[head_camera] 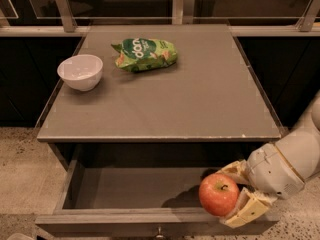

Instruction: Place apple into top drawer

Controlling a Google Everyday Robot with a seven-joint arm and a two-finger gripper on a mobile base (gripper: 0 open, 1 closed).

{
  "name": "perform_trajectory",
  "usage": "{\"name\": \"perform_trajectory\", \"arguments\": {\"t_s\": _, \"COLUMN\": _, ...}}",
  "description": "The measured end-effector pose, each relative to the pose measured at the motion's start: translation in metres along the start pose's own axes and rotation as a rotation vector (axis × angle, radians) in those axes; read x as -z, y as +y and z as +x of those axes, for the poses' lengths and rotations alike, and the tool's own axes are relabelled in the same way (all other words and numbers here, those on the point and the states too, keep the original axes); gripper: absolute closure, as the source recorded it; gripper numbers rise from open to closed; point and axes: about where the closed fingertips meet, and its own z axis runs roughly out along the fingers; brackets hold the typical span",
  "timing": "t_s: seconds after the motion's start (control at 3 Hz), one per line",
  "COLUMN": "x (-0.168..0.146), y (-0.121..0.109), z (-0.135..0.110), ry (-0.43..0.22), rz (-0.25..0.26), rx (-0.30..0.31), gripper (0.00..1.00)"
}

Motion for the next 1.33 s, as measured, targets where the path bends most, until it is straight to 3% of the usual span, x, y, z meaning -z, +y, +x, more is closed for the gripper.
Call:
{"name": "perform_trajectory", "arguments": {"t_s": 0.33, "x": -0.005, "y": 0.005, "z": 0.007, "ry": 0.021, "rz": 0.004, "rx": -0.013, "gripper": 1.0}}
{"name": "perform_trajectory", "arguments": {"t_s": 0.67, "x": -0.033, "y": 0.012, "z": 0.025, "ry": 0.071, "rz": 0.039, "rx": -0.096, "gripper": 1.0}}
{"name": "perform_trajectory", "arguments": {"t_s": 1.0, "x": -0.039, "y": -0.004, "z": 0.031, "ry": 0.074, "rz": 0.113, "rx": -0.11, "gripper": 1.0}}
{"name": "perform_trajectory", "arguments": {"t_s": 1.33, "x": -0.039, "y": -0.005, "z": 0.031, "ry": 0.074, "rz": 0.113, "rx": -0.11, "gripper": 1.0}}
